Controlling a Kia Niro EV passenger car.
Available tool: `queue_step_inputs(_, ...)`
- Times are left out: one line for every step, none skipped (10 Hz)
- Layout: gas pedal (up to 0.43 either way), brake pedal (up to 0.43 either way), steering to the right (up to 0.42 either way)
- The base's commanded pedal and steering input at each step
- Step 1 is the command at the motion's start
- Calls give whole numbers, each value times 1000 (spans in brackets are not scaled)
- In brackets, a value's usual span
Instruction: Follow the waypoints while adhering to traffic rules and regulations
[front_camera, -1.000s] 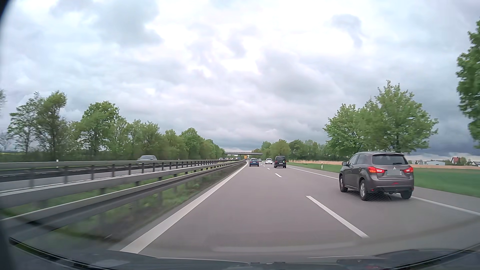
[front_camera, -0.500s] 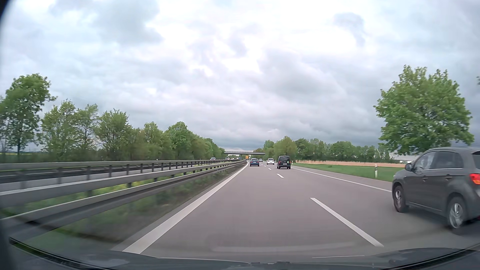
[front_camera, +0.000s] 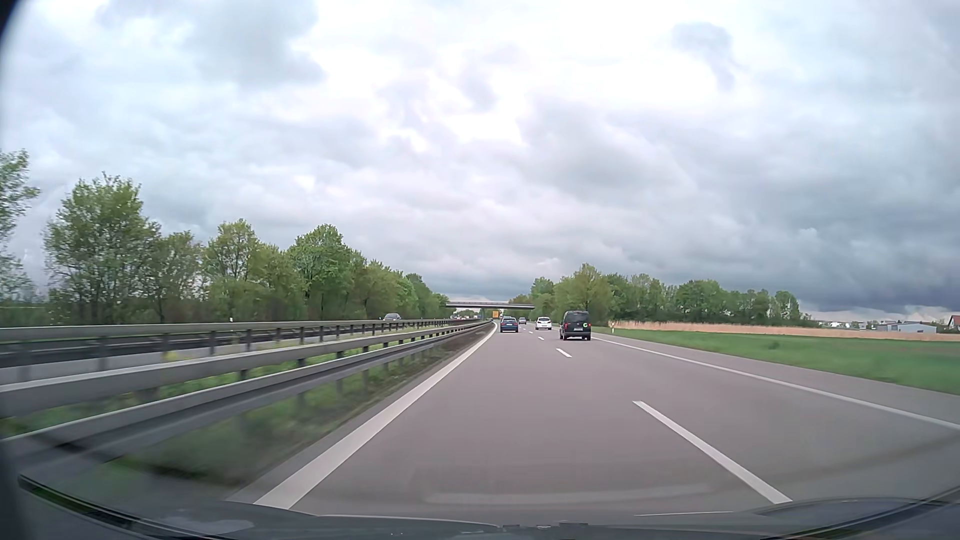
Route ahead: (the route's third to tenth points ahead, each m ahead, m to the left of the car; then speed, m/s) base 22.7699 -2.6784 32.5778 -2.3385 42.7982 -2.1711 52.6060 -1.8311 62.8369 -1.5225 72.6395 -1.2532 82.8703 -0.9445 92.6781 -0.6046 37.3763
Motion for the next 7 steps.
queue_step_inputs(441, 12, -1)
queue_step_inputs(441, 12, -1)
queue_step_inputs(441, 12, -1)
queue_step_inputs(441, 12, -1)
queue_step_inputs(441, 6, 0)
queue_step_inputs(441, 12, 0)
queue_step_inputs(441, 12, -1)
